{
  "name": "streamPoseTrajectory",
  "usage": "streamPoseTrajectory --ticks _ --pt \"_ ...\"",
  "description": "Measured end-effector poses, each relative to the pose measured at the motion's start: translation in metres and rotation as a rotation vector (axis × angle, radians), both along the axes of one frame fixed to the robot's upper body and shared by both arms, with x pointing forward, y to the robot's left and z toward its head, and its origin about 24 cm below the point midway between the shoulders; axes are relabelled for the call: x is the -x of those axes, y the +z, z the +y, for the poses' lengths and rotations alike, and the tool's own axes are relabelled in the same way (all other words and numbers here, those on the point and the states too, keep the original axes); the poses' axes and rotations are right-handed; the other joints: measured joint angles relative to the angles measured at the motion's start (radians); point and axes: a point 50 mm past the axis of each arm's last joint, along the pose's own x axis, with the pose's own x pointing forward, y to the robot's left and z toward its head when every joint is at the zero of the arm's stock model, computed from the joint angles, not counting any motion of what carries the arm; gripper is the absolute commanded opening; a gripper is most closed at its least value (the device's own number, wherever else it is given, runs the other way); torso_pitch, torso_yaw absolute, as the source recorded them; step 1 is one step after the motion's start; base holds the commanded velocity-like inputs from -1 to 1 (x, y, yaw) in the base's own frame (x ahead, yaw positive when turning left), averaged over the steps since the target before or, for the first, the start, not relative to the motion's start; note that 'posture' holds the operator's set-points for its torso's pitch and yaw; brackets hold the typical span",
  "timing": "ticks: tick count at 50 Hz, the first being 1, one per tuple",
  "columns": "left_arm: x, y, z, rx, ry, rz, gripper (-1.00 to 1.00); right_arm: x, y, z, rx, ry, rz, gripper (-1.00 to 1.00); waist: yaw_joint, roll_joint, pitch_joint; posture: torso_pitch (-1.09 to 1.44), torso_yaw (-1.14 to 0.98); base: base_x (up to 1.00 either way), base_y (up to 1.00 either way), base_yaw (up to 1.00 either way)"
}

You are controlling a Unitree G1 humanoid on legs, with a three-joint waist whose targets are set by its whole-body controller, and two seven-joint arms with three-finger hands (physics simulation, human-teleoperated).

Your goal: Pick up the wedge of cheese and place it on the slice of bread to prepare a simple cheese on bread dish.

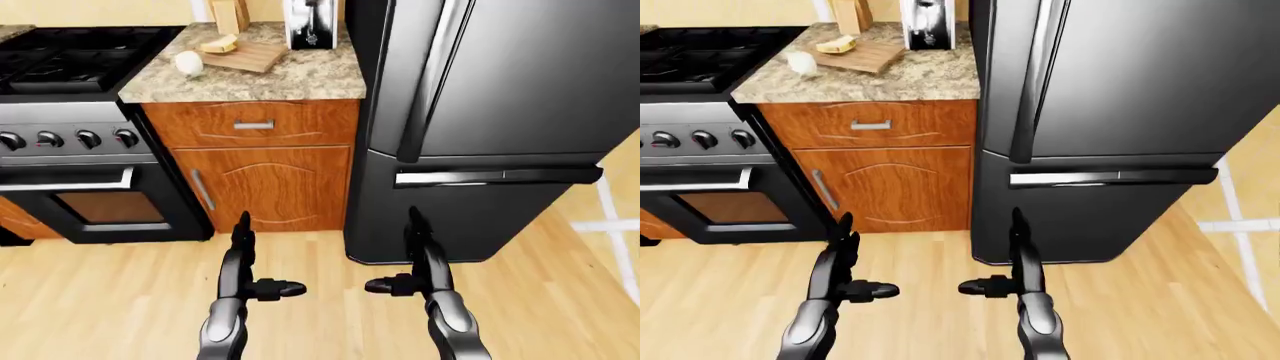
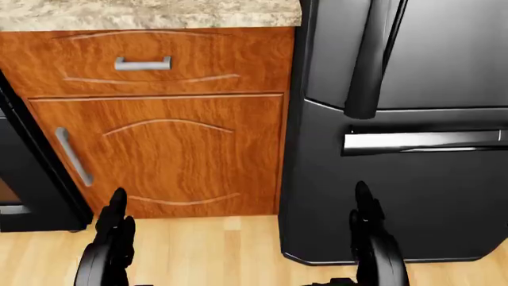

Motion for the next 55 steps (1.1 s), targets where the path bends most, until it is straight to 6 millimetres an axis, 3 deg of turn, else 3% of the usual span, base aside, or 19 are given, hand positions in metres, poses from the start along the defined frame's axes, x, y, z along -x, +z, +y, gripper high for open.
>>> streamPoseTrajectory --ticks 1,3,5,7,11,22,29,33,35,38,39,42,53,55 --pt "-0.001 0.004 0.000 -0.001 -0.002 -0.019 1.00 0.001 0.005 0.000 0.005 0.002 -0.019 1.00 0.000 -0.003 -0.010 0.00 0.00 0.00 0.00 0.00" --pt "-0.006 0.020 0.000 -0.004 -0.005 -0.097 1.00 -0.002 0.026 0.003 0.011 0.015 -0.110 1.00 0.005 -0.003 -0.060 0.00 0.00 0.00 0.00 0.00" --pt "-0.006 0.023 0.000 -0.001 -0.007 -0.118 1.00 -0.003 0.031 0.007 0.002 0.026 -0.142 1.00 0.007 -0.010 -0.041 0.00 0.00 0.00 0.00 0.00" --pt "-0.003 0.018 0.000 0.003 -0.006 -0.092 1.00 0.001 0.028 0.007 -0.007 0.033 -0.123 1.00 0.008 -0.009 -0.054 0.00 0.00 0.00 0.00 0.00" --pt "-0.002 0.013 0.002 0.004 0.004 -0.057 1.00 0.003 0.025 0.005 -0.025 0.025 -0.088 1.00 0.008 -0.005 -0.055 0.00 0.00 0.00 0.00 0.00" --pt "-0.002 0.017 0.000 0.008 0.000 -0.079 1.00 0.005 0.029 0.009 0.009 0.039 -0.101 1.00 0.008 -0.004 -0.072 0.00 0.00 0.00 0.00 0.00" --pt "0.000 0.015 -0.001 0.015 -0.003 -0.066 1.00 0.006 0.022 0.005 0.035 0.029 -0.071 1.00 0.000 0.004 -0.063 0.00 0.00 0.00 0.14 0.00" --pt "-0.001 0.017 -0.005 0.020 -0.017 -0.075 1.00 0.007 0.020 0.002 0.043 0.016 -0.061 1.00 -0.008 -0.005 -0.061 0.00 0.00 0.00 0.33 0.00" --pt "-0.001 0.018 -0.004 0.019 -0.016 -0.083 1.00 0.006 0.021 0.003 0.043 0.020 -0.070 1.00 -0.008 0.011 -0.060 0.00 0.00 0.00 0.33 0.00" --pt "-0.001 0.020 -0.003 0.018 -0.010 -0.095 1.00 0.005 0.026 0.005 0.044 0.031 -0.099 1.00 -0.008 0.072 -0.053 0.00 0.00 0.00 0.33 0.00" --pt "-0.001 0.019 0.000 0.011 -0.004 -0.090 1.00 0.005 0.026 0.008 0.035 0.037 -0.097 1.00 0.000 0.064 -0.050 0.00 0.00 0.00 0.33 0.00" --pt "0.002 0.014 0.006 0.005 0.023 -0.065 1.00 0.007 0.018 0.014 0.027 0.065 -0.060 1.00 0.015 0.067 -0.048 0.00 0.00 0.00 0.33 0.00" --pt "0.002 0.021 0.002 0.009 0.006 -0.091 1.00 0.007 0.024 0.011 0.033 0.054 -0.087 1.00 -0.004 -0.060 -0.041 0.00 0.00 0.00 0.33 0.00" --pt "0.001 0.020 -0.002 0.018 -0.001 -0.088 1.00 0.007 0.023 0.008 0.041 0.050 -0.079 1.00 -0.018 -0.045 -0.042 0.00 0.00 0.00 0.33 0.00"
